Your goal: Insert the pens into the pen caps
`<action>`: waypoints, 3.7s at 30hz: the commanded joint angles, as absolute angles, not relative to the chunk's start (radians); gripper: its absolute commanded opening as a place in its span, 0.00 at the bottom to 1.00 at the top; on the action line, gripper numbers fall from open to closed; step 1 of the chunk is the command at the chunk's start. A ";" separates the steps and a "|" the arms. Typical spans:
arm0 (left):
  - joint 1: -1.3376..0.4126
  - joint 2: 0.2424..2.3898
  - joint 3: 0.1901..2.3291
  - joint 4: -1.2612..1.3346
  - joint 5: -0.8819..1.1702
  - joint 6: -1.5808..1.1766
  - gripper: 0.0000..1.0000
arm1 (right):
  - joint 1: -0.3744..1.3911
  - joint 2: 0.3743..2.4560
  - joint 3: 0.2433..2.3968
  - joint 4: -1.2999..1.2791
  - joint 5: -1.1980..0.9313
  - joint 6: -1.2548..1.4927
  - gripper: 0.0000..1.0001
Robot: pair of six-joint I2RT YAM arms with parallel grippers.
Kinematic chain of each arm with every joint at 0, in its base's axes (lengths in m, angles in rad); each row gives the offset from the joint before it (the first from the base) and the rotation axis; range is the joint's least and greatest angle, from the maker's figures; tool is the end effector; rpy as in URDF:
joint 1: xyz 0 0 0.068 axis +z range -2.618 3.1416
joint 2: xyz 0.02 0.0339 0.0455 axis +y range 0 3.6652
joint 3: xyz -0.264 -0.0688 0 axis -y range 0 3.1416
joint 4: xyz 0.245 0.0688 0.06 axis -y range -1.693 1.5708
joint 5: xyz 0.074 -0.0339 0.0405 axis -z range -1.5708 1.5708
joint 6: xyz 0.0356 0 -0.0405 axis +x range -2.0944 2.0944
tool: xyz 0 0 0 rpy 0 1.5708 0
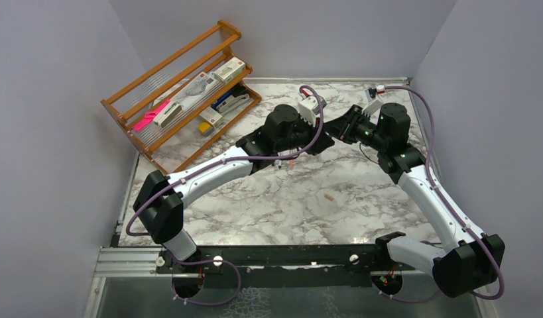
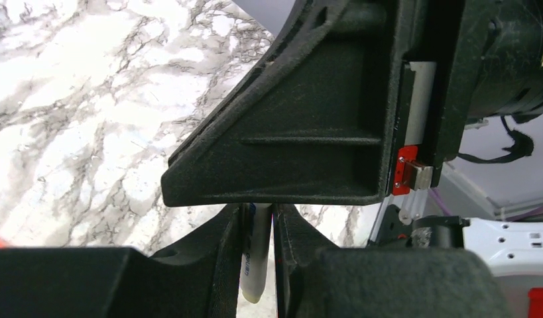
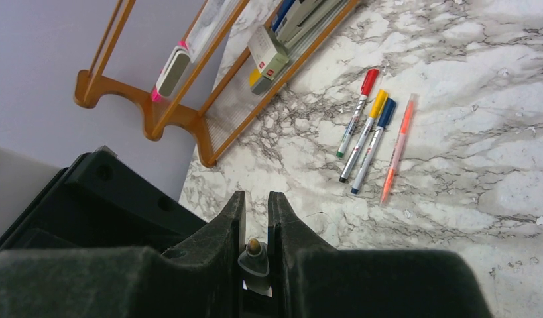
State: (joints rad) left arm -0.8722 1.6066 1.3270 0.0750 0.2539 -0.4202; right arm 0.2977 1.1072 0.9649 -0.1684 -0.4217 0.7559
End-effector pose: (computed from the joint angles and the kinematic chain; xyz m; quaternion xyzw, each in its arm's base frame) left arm 0.2425 -0.3026 0.3454 0.2503 0.7319 -0.4554 0.4407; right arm 0.2389 0.0885 0.3417 0.0593 0.7975 0.4358 0.4130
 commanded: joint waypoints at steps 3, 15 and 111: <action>-0.850 1.606 1.310 0.102 0.235 -0.479 0.31 | 0.302 1.097 0.980 -0.106 -0.499 0.770 0.01; -0.831 1.615 1.322 0.116 0.215 -0.503 0.00 | 0.303 1.091 0.972 -0.098 -0.517 0.761 0.01; -0.503 1.441 0.982 0.197 0.376 -0.532 0.00 | 0.532 1.775 1.090 -0.892 -0.014 0.248 0.11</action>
State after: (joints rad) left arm -0.5098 1.4460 0.9894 0.1696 0.3508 -0.5285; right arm 0.5247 1.7691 1.0897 -0.9199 0.0021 0.2344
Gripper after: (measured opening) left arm 0.115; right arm 0.163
